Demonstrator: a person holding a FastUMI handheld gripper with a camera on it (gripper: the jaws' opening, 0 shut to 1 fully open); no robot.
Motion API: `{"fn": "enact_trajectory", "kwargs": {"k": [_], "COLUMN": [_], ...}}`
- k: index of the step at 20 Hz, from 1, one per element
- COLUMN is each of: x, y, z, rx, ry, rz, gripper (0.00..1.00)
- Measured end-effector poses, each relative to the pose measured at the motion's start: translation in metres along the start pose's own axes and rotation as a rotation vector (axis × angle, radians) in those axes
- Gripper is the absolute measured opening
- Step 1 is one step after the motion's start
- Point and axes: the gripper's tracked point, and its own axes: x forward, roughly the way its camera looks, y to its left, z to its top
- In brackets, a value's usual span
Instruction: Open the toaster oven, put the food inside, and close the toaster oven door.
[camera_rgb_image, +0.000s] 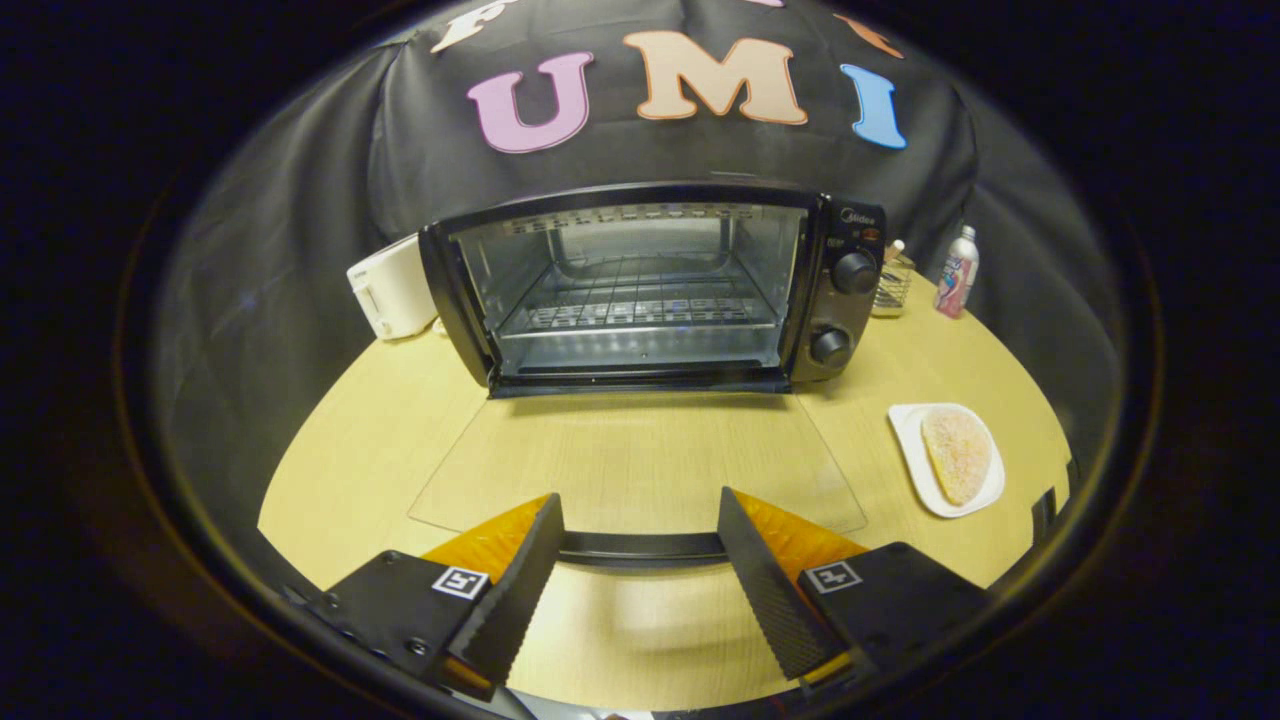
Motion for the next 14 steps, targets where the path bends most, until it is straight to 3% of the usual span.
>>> {"fn": "enact_trajectory", "kwargs": {"k": [14], "x": [0.001], "y": [-0.005], "z": [0.009], "rx": [0.055], "ry": [-0.007], "rz": [-0.006], "gripper": [0.98]}}
